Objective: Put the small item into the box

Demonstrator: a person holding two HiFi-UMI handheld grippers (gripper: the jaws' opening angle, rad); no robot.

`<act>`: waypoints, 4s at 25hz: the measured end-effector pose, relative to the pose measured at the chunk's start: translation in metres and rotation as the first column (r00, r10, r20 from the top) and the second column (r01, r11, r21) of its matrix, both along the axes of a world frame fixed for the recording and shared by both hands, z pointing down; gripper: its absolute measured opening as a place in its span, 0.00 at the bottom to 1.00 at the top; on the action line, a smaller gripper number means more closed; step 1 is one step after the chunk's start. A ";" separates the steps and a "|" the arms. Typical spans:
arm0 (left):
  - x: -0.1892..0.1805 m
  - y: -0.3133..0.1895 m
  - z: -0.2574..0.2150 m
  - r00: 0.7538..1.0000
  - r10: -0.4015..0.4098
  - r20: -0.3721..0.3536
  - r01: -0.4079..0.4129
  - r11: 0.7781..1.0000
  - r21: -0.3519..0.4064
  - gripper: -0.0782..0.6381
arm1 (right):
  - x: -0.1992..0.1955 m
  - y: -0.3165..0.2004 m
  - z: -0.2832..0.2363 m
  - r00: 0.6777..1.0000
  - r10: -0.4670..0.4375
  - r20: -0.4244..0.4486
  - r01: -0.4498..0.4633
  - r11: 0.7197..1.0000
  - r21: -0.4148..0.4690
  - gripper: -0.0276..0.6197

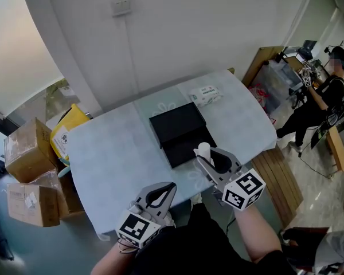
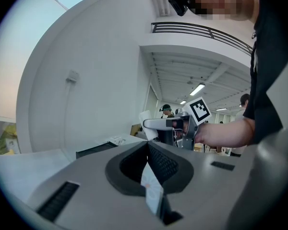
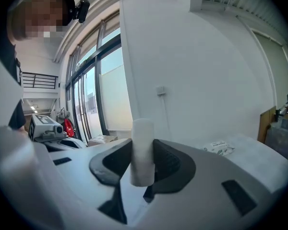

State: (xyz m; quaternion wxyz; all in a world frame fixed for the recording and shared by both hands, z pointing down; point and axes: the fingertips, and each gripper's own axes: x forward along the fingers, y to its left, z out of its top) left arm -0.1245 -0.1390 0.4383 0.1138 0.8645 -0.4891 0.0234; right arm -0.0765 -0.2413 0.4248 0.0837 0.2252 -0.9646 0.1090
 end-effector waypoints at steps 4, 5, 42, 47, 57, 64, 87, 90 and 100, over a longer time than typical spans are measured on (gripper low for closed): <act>0.003 -0.012 0.002 1.000 -0.020 0.014 0.020 1.000 0.001 0.12 | -0.005 -0.017 0.011 0.999 -0.042 -0.026 0.042 0.999 -0.008 0.26; 0.003 -0.016 0.002 0.999 -0.029 0.021 0.029 1.000 0.000 0.12 | -0.007 -0.023 0.014 0.998 -0.055 -0.034 0.054 0.998 -0.011 0.26; 0.031 -0.087 0.059 0.978 -0.209 -0.005 0.205 0.963 -0.174 0.12 | -0.040 -0.105 0.261 0.447 -0.510 -0.735 0.627 0.764 -0.149 0.26; 0.028 -0.081 0.065 0.969 -0.245 -0.019 0.237 0.951 -0.199 0.12 | -0.039 -0.101 0.284 0.341 -0.532 -0.775 0.660 0.723 -0.206 0.26; 0.017 -0.071 0.073 0.960 -0.279 -0.033 0.265 0.938 -0.224 0.12 | -0.041 -0.097 0.306 0.271 -0.540 -0.797 0.663 0.705 -0.252 0.26; 0.013 -0.069 0.071 0.963 -0.268 -0.030 0.255 0.941 -0.221 0.12 | -0.041 -0.098 0.306 0.274 -0.556 -0.785 0.640 0.714 -0.283 0.26; 0.021 -0.060 0.034 0.995 -0.099 0.005 0.099 0.988 -0.118 0.12 | -0.023 -0.109 0.187 0.705 -0.356 -0.613 0.370 0.923 -0.110 0.29; 0.024 -0.059 0.022 0.998 -0.062 0.012 0.062 0.994 -0.088 0.12 | -0.019 -0.104 0.150 0.798 -0.288 -0.529 0.304 0.951 -0.059 0.29; 0.015 -0.050 -0.010 1.000 0.005 0.029 -0.005 1.000 -0.004 0.12 | 0.011 -0.067 0.034 0.986 -0.004 -0.166 0.018 0.996 0.082 0.06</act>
